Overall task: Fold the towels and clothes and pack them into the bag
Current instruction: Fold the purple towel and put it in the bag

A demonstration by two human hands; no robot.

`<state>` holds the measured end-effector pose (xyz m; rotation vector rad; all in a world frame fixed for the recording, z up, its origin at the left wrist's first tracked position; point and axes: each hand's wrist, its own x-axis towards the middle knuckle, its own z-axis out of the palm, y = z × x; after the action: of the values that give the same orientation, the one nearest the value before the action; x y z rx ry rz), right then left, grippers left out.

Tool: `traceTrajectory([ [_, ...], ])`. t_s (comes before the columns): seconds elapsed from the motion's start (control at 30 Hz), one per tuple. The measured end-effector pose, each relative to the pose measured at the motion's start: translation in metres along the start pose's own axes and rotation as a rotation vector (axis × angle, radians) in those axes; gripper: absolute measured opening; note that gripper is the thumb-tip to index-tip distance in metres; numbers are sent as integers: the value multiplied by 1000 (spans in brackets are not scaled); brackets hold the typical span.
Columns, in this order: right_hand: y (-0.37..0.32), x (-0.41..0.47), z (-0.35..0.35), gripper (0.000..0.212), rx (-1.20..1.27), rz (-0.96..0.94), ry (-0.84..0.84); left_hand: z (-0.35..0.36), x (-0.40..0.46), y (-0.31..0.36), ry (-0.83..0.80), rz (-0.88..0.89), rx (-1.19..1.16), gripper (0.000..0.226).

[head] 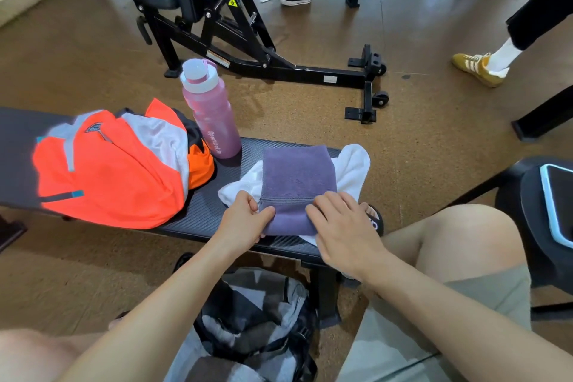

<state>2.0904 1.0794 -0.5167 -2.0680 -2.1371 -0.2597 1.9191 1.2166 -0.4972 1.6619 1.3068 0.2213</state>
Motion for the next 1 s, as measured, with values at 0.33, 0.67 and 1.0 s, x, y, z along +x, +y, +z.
traceTrajectory([
  [0.33,9,6,3,12,128,37,-54,-7,-17,6,173,1048,945,38],
  [0.67,22,6,-13,28,196,78,-60,-28,4,18,59,972,915,16],
  [1.0,32,7,-43,14,943,625,-76,-57,-13,25,-222,638,364,11],
])
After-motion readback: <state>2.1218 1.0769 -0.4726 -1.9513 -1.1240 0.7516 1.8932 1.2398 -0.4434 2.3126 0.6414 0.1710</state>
